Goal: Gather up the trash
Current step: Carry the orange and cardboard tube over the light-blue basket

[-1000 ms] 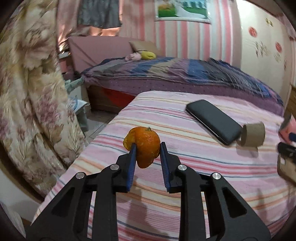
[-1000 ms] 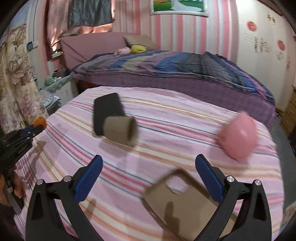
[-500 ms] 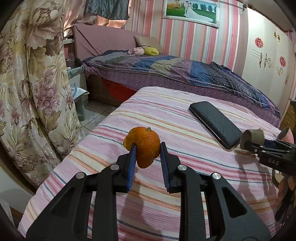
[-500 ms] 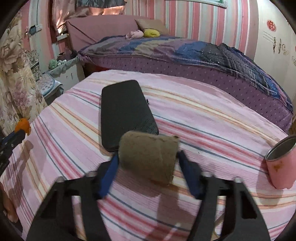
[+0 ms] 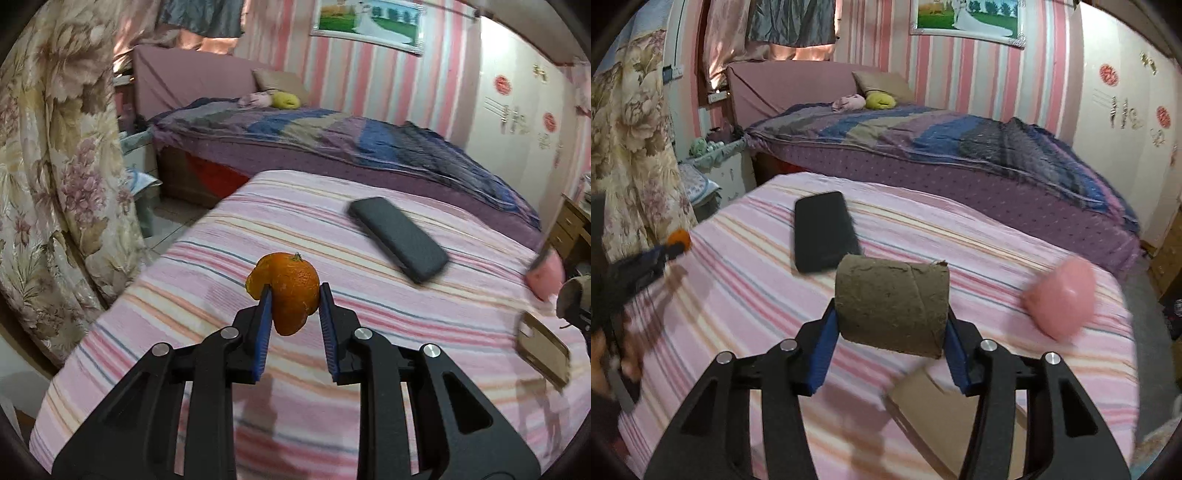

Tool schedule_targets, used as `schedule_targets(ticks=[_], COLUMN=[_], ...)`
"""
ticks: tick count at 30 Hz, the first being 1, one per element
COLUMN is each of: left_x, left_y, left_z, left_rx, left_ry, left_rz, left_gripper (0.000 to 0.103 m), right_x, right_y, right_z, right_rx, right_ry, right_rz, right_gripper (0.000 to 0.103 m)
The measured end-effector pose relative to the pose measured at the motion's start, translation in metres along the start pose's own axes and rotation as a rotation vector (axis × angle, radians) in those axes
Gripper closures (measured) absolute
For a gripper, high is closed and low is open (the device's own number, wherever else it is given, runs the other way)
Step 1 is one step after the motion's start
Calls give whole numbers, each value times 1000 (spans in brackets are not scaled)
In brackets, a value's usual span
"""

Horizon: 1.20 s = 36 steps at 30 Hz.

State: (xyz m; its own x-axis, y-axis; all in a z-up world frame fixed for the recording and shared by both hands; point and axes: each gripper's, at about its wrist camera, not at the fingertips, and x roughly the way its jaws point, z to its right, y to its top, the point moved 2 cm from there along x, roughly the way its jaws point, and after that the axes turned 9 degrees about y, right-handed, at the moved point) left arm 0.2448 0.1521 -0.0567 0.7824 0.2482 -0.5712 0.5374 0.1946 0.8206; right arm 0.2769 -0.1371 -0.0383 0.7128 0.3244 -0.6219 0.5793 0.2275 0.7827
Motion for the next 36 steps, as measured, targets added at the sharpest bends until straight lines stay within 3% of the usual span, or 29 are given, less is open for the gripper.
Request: schedule_targets(ticks=[3,10,15,19,31,36], left_x=[-34,-104,-145,-175,-209,-231], left_y=[-11,-28,-30,-34,-91,-116], left_z=[24,65,101,147,303,358], left_rx=[74,106,109,167,336,416], left_ry=[-15,-121,-212,-272,-469,-532], left_rz=[42,78,96,127,66,77], left_gripper=[79,79,79,79,79,79], right_x=[-27,-103,-155,-200,-293,-311], right_y=[-12,-46,-74,-99,-163,-185], right_z=[13,47,71,98,206,239], right_rx=[40,169,217,244,389,412], right_ry=[-29,-69,-131,-222,-414,-465], right_rz=[12,78,124,146,120,100], right_gripper=[51,51,51,51,51,51])
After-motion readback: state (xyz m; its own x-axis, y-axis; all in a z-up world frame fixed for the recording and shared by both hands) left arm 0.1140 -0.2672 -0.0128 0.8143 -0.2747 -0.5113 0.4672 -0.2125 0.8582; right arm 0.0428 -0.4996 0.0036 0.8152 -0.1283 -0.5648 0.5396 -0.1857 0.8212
